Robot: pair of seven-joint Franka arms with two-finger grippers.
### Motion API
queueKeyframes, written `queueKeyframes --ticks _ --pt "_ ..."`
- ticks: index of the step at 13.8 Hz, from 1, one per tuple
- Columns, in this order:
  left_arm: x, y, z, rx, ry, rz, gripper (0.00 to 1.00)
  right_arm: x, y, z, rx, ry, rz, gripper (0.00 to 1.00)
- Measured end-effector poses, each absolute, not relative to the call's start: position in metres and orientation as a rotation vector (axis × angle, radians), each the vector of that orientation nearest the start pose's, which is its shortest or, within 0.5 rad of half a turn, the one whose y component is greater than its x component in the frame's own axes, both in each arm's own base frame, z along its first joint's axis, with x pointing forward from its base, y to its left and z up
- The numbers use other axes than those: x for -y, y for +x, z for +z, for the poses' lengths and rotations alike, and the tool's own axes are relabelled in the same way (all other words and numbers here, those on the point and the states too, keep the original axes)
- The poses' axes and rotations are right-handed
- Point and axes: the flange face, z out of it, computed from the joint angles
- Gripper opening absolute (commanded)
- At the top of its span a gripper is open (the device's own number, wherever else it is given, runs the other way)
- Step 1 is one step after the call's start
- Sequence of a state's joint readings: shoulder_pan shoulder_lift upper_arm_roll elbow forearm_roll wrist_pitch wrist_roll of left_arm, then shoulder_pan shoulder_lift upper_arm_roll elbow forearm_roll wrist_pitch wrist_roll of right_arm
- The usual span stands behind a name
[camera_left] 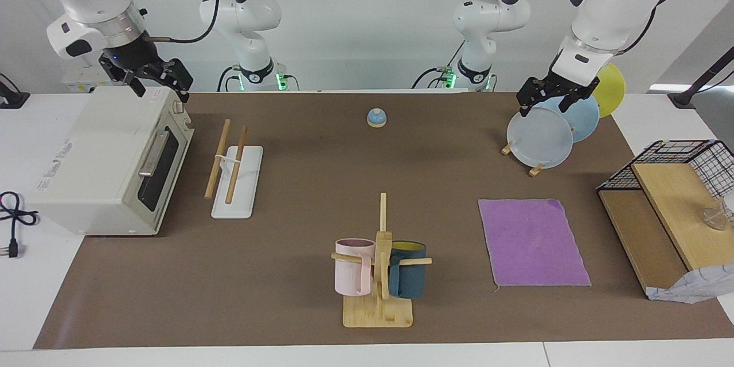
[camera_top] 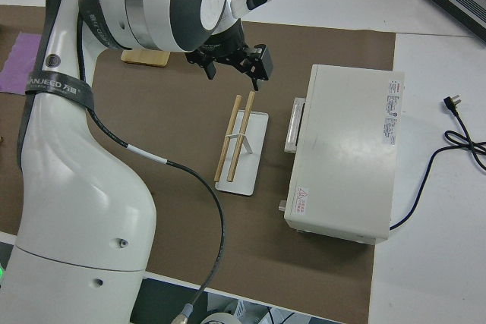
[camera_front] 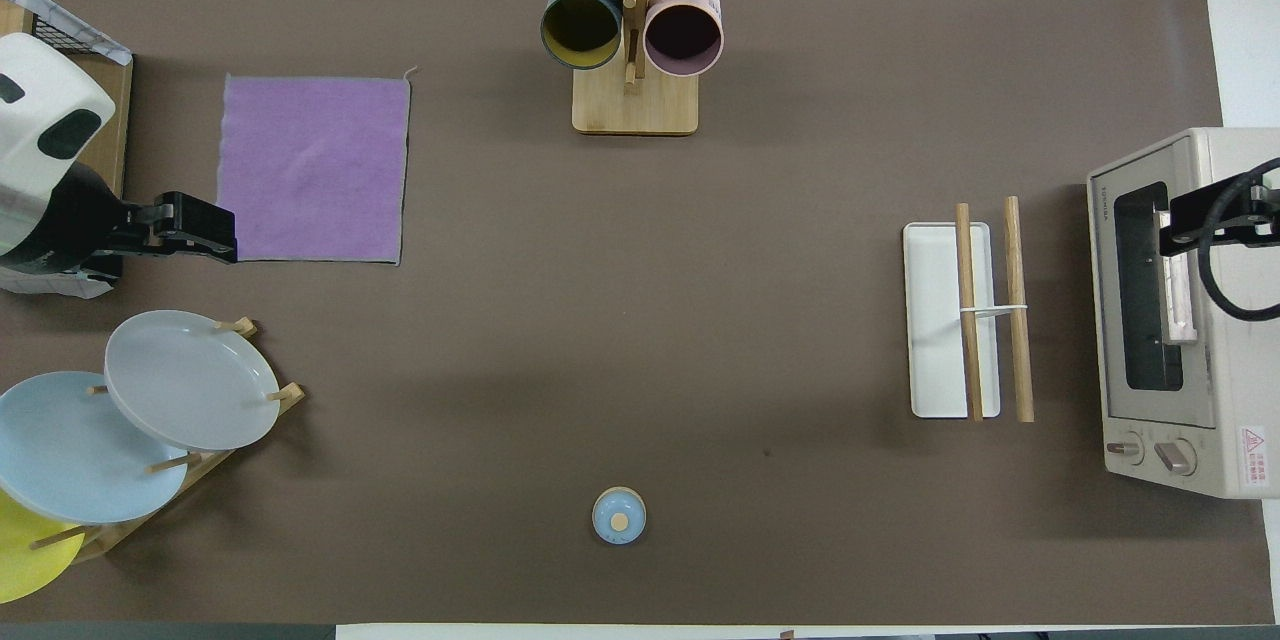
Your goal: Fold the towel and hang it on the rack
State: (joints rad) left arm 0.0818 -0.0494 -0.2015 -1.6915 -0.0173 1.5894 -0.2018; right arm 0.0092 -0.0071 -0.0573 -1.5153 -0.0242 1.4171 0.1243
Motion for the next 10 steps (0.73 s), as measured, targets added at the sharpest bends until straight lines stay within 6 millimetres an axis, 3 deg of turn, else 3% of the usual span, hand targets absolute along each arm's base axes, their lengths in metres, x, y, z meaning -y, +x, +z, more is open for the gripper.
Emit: queueKeyframes --ticks 2,4,7,10 --pt "0.046 0.542 0.573 0.180 -3.140 0.039 1.00 0.029 0.535 0.641 -0.277 -3.153 0.143 1.00" --pt "0.025 0.550 0.535 0.213 -3.144 -0.027 1.00 0.029 0.535 0.641 -0.277 -3.153 0.143 1.00" --pt "-0.004 0.564 0.465 0.260 -3.152 -0.037 1.00 0.029 0.535 0.641 -0.277 -3.153 0.143 1.00" --pt "-0.019 0.588 0.387 0.303 -3.175 -0.030 1.00 0.029 0.535 0.641 -0.277 -3.153 0.143 1.00"
